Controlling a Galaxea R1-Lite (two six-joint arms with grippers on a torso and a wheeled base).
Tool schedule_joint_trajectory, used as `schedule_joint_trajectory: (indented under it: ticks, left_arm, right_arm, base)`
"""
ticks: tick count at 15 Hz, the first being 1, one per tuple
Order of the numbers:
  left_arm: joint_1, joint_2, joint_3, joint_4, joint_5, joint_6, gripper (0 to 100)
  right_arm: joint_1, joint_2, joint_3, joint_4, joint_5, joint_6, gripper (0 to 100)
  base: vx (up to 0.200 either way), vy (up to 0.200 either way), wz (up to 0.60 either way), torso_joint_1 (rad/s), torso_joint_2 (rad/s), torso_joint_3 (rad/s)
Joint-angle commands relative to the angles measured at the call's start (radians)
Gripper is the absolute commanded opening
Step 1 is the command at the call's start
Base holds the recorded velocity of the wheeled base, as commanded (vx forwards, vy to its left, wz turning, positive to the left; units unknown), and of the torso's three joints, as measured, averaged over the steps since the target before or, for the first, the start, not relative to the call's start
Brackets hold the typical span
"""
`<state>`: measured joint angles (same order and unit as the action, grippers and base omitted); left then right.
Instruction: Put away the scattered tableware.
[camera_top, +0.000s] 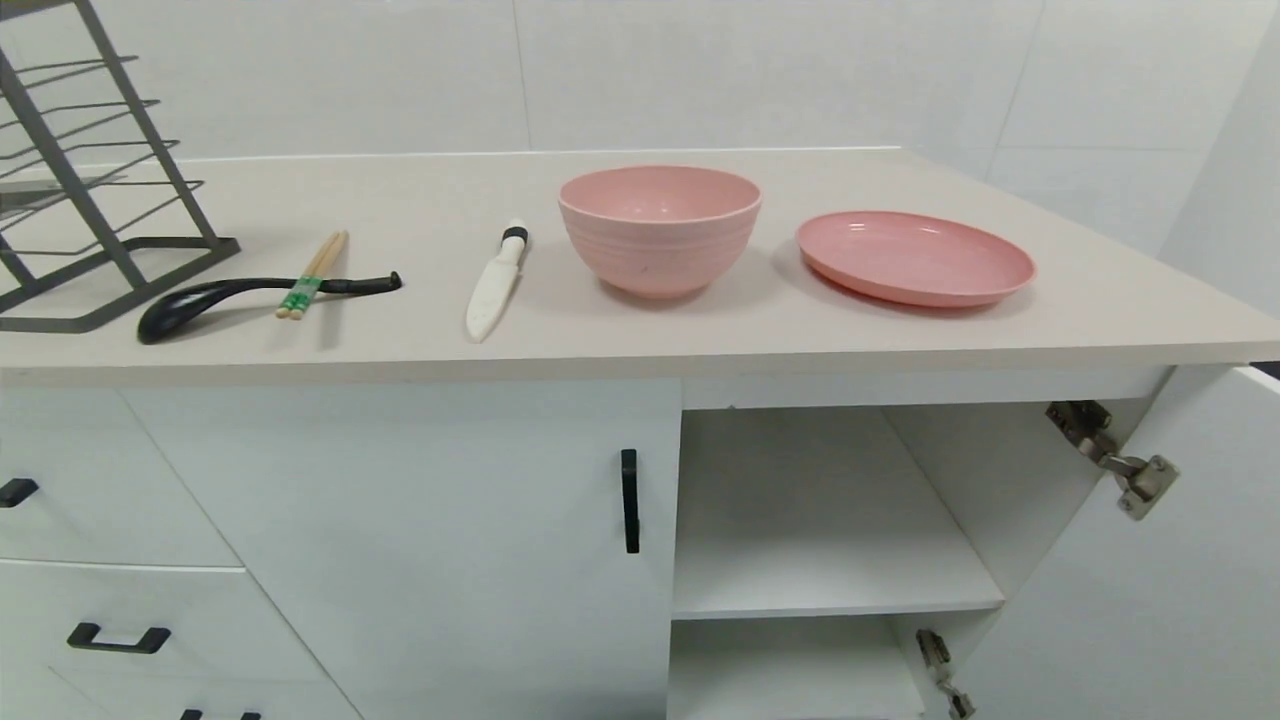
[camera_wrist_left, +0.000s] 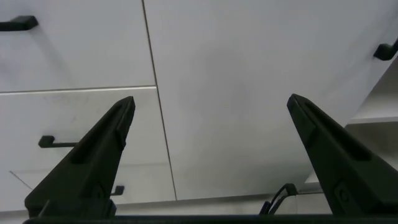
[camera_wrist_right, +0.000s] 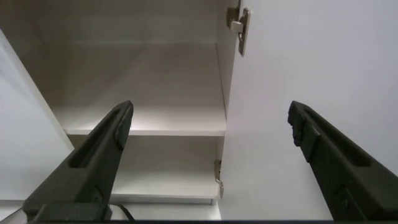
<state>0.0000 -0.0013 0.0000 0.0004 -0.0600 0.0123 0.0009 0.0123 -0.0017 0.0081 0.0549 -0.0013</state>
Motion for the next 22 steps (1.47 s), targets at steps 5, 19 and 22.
schedule_joint_trajectory:
  ticks: [5, 19, 22]
  left_arm:
    - [0.000, 0.001, 0.000, 0.000, 0.000, 0.000, 100]
    - [0.000, 0.001, 0.000, 0.000, 0.000, 0.000, 100]
    - [0.000, 0.001, 0.000, 0.000, 0.000, 0.000, 100]
  right_arm:
    - [0.001, 0.001, 0.000, 0.000, 0.000, 0.000, 100]
    - [-0.001, 0.001, 0.000, 0.000, 0.000, 0.000, 100]
    - [0.001, 0.001, 0.000, 0.000, 0.000, 0.000, 100]
  base:
    - [0.000, 0.000, 0.00, 0.231, -0.37, -0.199]
    - [0.000, 0.000, 0.00, 0.248, -0.51, -0.223]
    - [0.000, 0.000, 0.00, 0.276, -0.52, -0.246]
